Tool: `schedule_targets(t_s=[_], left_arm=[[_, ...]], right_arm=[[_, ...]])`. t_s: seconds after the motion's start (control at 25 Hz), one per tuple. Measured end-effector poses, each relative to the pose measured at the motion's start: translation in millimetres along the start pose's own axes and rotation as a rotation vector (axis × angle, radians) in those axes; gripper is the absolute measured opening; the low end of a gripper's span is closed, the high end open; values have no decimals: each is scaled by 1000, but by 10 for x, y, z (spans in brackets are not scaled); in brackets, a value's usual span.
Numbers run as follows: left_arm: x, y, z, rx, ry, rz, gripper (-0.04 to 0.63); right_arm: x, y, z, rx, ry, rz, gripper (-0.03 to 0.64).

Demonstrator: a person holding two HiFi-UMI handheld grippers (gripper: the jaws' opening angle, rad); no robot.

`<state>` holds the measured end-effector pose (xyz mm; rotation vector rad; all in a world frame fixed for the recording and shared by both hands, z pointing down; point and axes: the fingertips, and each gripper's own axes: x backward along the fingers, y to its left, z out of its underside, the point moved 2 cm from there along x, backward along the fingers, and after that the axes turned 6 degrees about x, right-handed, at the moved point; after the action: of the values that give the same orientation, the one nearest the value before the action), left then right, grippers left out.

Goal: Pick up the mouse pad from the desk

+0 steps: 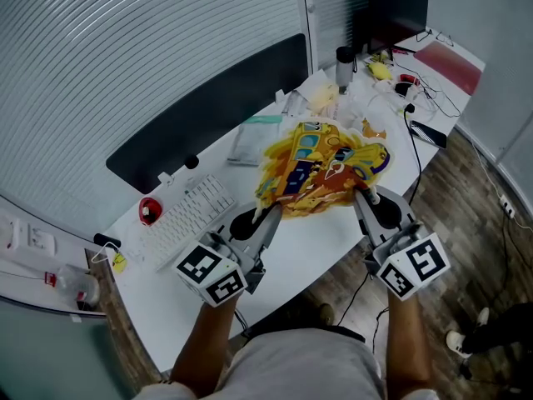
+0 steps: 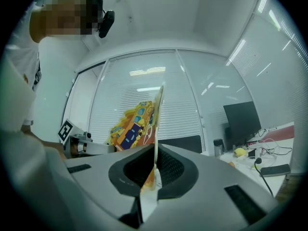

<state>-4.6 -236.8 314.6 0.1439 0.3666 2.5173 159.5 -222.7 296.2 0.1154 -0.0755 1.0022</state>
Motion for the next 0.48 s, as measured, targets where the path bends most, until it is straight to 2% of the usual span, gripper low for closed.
schedule_targets(t_s=[0.48], left_arm=[[5,4,-3,-18,-3,15,23]], right_arm=[[-2,7,27,1,15,23,20]])
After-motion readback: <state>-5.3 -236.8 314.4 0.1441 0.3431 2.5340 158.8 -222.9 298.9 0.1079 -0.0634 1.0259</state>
